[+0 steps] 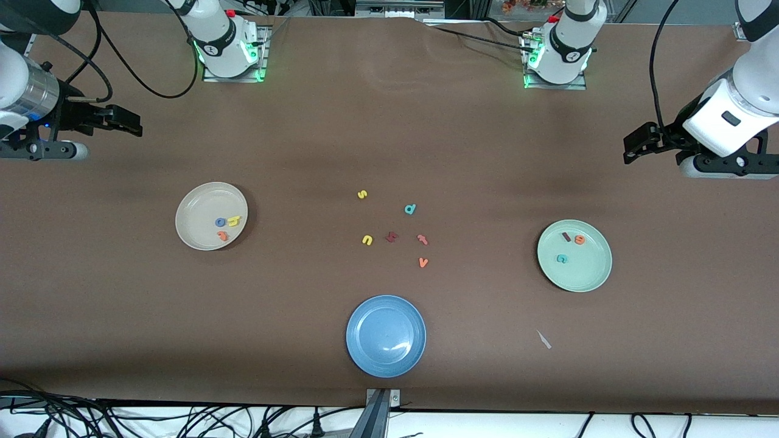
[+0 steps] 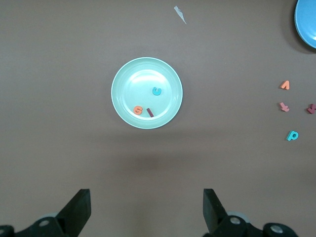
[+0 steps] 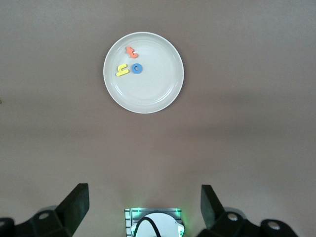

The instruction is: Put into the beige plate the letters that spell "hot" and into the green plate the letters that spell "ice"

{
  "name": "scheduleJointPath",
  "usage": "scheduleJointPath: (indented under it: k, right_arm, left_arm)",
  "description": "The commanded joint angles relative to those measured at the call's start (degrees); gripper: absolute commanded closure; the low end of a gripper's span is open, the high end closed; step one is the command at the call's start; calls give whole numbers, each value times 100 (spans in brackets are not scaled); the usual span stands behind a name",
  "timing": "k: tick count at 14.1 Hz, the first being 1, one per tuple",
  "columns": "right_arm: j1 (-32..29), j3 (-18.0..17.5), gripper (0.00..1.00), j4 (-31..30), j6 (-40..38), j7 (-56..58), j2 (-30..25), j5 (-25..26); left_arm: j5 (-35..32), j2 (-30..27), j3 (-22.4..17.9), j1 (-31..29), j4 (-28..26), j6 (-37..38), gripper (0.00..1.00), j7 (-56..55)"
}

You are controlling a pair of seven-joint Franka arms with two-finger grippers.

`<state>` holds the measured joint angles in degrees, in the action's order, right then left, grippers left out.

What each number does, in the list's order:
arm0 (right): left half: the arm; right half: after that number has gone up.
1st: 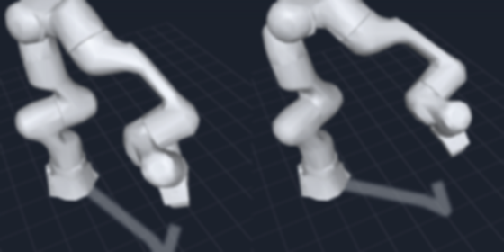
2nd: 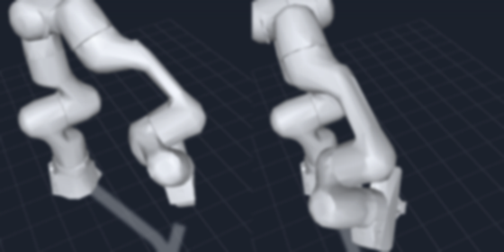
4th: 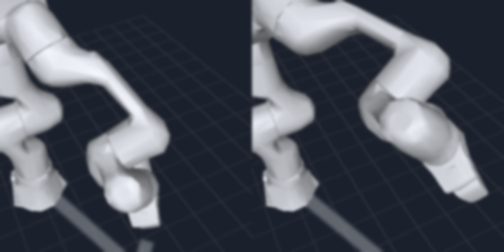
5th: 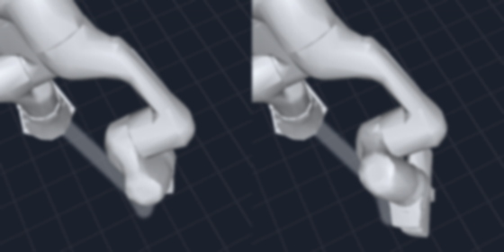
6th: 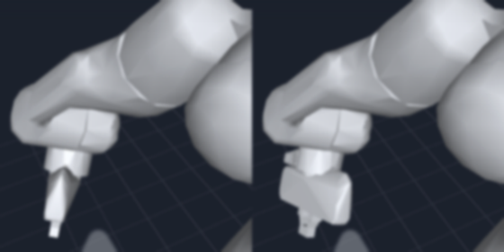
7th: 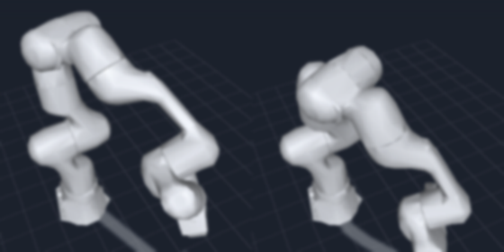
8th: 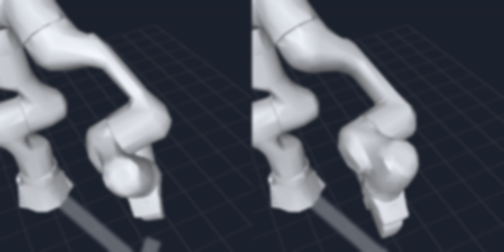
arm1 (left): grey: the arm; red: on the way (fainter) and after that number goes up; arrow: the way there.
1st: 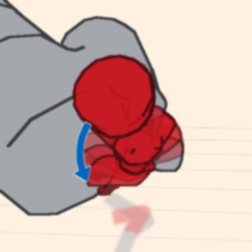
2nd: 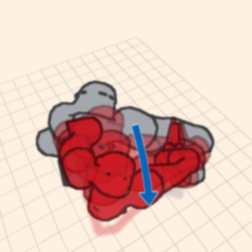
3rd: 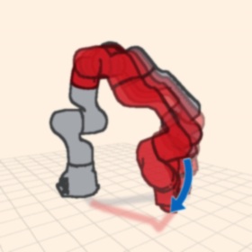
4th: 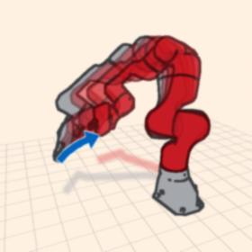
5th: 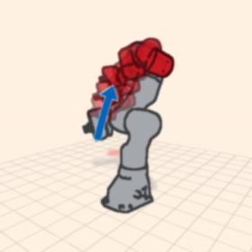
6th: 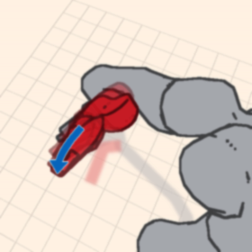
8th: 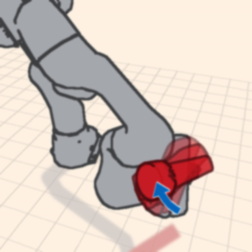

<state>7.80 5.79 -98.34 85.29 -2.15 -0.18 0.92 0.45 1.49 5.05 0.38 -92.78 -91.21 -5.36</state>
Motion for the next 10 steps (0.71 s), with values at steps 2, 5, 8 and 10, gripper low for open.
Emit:
scheduleJointPath:
  k: [2,5,8,10]
  right_arm:
    - [-41,-25,0,509,-337,-4,300,40]
    - [-59,-25,0,509,-337,-13,300,32]
    - [-42,-25,0,483,-346,-74,308,31]
    - [-33,-25,0,465,-346,-75,308,31]
  left_arm:
    - [-89,88,13,23,182,121,0,44]
    - [-98,88,13,23,182,112,0,53]
    - [-89,88,13,23,182,121,0,53]
    - [-89,88,5,23,182,112,0,44]
